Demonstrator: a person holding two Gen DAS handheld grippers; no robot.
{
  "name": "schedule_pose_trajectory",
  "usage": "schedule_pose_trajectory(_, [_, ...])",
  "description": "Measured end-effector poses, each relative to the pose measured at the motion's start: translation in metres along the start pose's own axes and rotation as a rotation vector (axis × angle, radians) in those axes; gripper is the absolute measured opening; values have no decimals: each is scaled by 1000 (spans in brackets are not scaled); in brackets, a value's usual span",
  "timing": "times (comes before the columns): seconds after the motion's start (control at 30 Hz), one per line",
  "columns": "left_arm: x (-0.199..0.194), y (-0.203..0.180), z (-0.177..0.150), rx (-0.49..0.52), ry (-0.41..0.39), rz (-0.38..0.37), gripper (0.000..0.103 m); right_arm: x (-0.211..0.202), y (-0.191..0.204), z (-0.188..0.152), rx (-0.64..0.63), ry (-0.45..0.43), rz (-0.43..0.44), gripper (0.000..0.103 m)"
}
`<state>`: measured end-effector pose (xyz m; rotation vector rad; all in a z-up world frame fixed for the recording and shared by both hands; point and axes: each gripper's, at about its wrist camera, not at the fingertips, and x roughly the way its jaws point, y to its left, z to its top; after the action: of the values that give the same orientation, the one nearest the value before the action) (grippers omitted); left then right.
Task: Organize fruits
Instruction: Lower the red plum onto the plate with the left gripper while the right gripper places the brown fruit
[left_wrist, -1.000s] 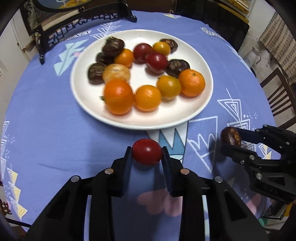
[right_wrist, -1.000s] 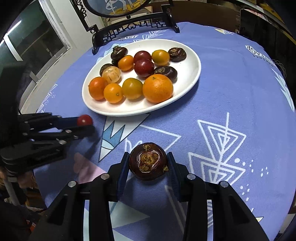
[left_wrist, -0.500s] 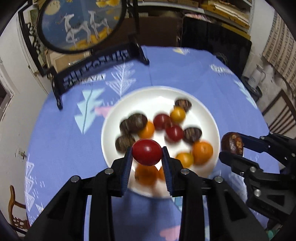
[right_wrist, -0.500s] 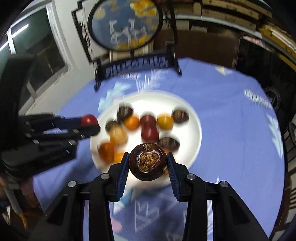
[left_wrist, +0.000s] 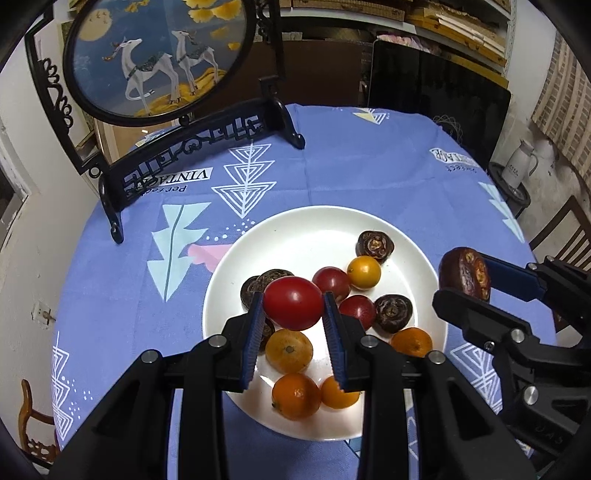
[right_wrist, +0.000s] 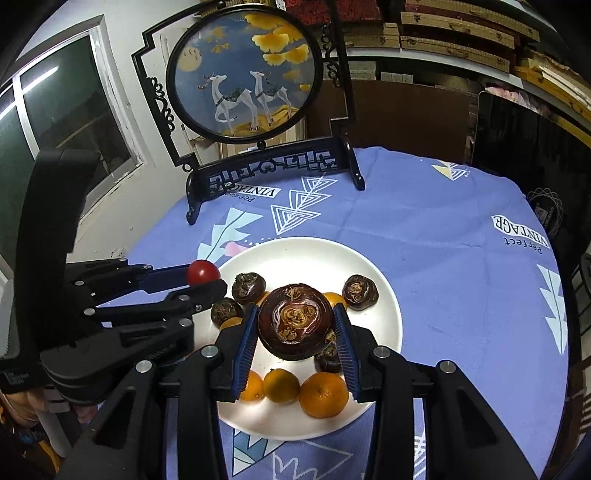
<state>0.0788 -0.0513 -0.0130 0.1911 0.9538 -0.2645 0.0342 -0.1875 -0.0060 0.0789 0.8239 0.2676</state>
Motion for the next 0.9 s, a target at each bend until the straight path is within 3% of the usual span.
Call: schedule_pose_trajectory(0.9, [42, 5, 14, 1, 49, 48, 31, 54, -17, 13, 34, 70, 11, 41])
